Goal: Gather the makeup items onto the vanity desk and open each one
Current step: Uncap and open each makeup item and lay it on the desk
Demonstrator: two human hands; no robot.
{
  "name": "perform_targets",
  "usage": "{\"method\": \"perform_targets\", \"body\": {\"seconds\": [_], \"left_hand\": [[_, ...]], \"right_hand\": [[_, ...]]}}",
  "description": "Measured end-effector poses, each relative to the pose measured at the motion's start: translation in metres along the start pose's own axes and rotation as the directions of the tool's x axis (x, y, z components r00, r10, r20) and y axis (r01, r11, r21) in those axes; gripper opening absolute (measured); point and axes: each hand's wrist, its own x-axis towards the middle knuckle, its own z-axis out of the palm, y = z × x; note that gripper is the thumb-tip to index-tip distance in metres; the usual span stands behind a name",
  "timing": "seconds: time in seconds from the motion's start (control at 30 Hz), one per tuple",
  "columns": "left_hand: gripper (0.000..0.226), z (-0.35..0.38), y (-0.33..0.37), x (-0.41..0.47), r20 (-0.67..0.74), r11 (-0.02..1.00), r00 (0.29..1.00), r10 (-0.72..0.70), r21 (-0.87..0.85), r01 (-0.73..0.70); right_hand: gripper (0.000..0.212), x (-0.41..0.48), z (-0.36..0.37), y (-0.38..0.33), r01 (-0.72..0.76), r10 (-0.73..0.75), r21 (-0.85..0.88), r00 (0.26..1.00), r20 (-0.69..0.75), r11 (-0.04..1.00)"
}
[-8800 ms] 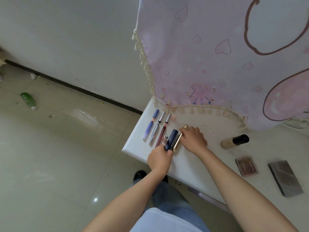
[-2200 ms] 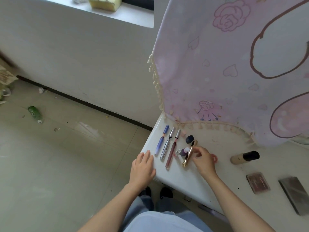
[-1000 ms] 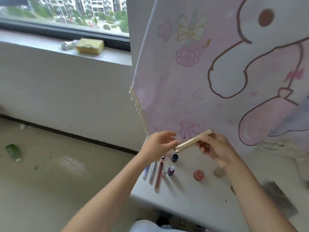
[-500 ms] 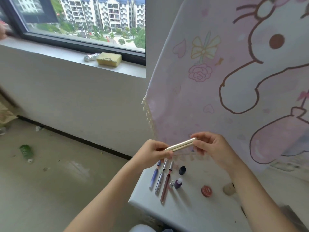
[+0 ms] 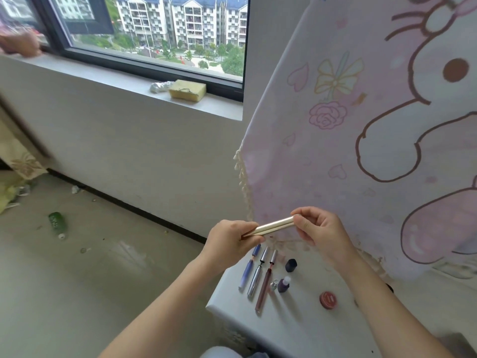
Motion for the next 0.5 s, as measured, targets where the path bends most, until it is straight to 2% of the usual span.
{"method": "perform_targets", "body": {"seconds": [0.1,0.2,0.3,0.4,0.5], "left_hand": [[0.022,0.000,0.000,-0.001,-0.014,0.998,0.999,0.030,0.057,-0.029],[0.025,0.001,0.006,0.001,0.052,0.996,0.997,0.053,0.072,-0.057],[0.027,-0.004,0.015,0.002,0.180,0.990,0.984,-0.006,-0.138,0.031],[0.024,-0.015,0.018,0.003,0.358,0.868,0.928,-0.100,-0.425,0.258],[0.030,-0.013,0.016,0.000,0.505,0.648,0.856,-0.108,-0.618,0.446]], "right_hand": [[0.015,-0.001,0.004,-0.002,0.009,-0.007,-0.052,0.999,0.040,0.999],[0.029,0.000,0.011,-0.006,0.050,-0.049,-0.246,0.999,0.010,0.968],[0.041,0.001,0.016,-0.011,0.134,-0.178,-0.340,0.979,-0.101,0.931],[0.045,-0.002,0.019,-0.012,0.204,-0.266,-0.389,0.958,-0.111,0.898],[0.046,-0.006,0.017,-0.015,0.268,-0.317,-0.397,0.946,-0.062,0.878]]}}
